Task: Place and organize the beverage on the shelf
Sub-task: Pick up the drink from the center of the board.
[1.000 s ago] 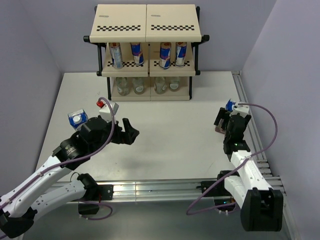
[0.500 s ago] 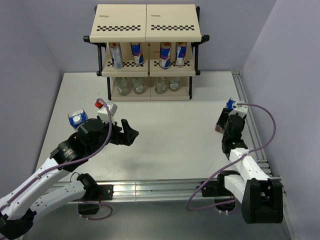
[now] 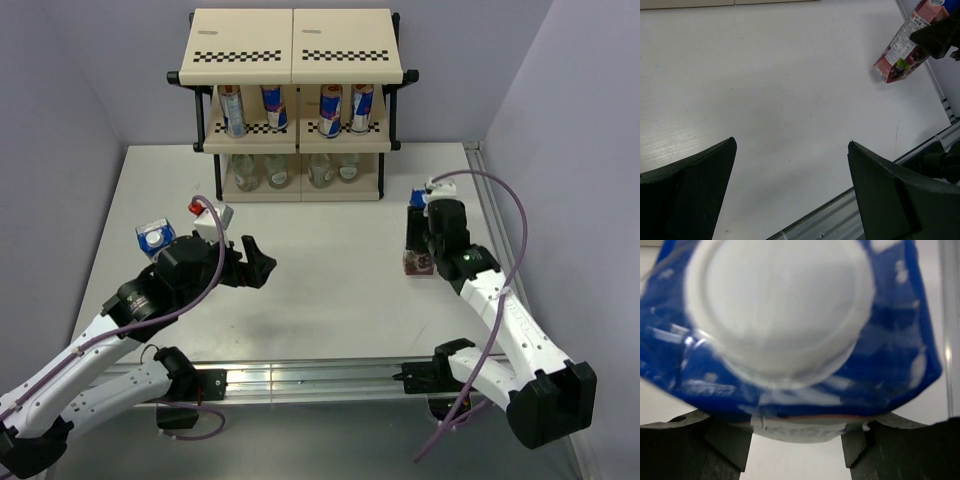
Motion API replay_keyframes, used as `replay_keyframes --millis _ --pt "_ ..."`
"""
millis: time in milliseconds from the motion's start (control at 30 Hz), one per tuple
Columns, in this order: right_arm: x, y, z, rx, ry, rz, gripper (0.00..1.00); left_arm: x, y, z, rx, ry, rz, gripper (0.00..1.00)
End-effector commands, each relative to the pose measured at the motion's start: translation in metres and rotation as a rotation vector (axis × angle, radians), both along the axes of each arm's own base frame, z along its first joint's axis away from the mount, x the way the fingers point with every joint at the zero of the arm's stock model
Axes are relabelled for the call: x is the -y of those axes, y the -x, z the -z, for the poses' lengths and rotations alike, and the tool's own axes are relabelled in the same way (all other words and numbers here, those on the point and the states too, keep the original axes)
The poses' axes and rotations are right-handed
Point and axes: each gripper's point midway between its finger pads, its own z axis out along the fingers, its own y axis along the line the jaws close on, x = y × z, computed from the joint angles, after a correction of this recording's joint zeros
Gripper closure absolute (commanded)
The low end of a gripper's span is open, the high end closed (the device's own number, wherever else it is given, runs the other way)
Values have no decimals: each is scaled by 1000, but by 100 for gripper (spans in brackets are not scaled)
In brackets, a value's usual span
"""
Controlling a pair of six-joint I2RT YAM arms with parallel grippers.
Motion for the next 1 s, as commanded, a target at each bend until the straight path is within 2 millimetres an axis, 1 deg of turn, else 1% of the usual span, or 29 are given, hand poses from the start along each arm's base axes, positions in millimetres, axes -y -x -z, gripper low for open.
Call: replay_keyframes --millis 0,33,67,100,167,200,233,267,300,333,367,400,433,467,500,533,567,600,667,700,800,833,867,900,933,967 --pt "-56 -23 -148 289 -189 -187 98 17 -3 -21 27 103 36 1" --pt "-69 -19 -157 278 -215 -248 99 23 -3 -23 24 124 56 1" --pt "-79 -15 -184 308 -248 -299 100 31 -2 -24 15 159 78 0" --pt "-90 -11 -186 281 -263 -340 100 42 -3 -31 34 208 115 1" --pt "-104 -4 -204 280 -288 -405 100 56 -6 -29 21 248 144 1" --pt "-109 0 -222 289 -304 -429 100 64 -9 -34 44 284 163 1" --pt "-124 8 -232 282 -338 -514 100 74 -7 -34 47 305 207 1" --pt "-131 14 -242 286 -353 -568 100 80 -8 -36 69 317 238 0" --pt "-138 21 -261 297 -372 -621 100 86 -4 -29 69 313 280 0" --pt "-146 27 -270 298 -389 -669 100 99 -2 -45 137 364 357 1" --pt "-158 43 -289 316 -422 -777 100 105 1 -47 173 357 412 1" --pt "-166 48 -294 316 -440 -830 100 110 4 -48 197 362 454 1" --pt "-170 55 -300 321 -455 -873 100 119 11 -53 235 375 538 1" --pt "-179 71 -313 328 -484 -969 100 123 14 -55 257 383 578 1" --pt "-183 77 -317 329 -495 -1007 100 127 18 -56 270 388 616 1" --pt "-187 85 -322 327 -507 -1049 100 133 21 -52 269 388 667 1" --pt "-191 95 -331 337 -519 -1102 100 138 32 -61 313 413 750 1" --pt "-199 110 -334 328 -544 -1201 100 142 36 -66 322 424 791 1" --pt "-205 121 -336 319 -566 -1269 100 149 45 -67 314 447 883 0" --pt "-210 131 -337 315 -578 -1331 100 149 61 -76 358 474 983 1" --pt "-213 139 -329 294 -574 -1381 100 148 74 -78 384 489 1064 1" --pt "-215 145 -328 287 -584 -1422 100 149 74 -78 388 487 1071 1" --pt "-219 146 -319 259 -606 -1437 100 149 74 -78 391 480 1075 1" --pt "-223 151 -326 305 -611 -1471 100 150 75 -82 402 482 1086 1" --pt "-225 151 -328 322 -620 -1477 100 151 79 -81 394 483 1123 1" --pt "-229 148 -321 294 -664 -1456 100 152 81 -83 389 489 1131 1"
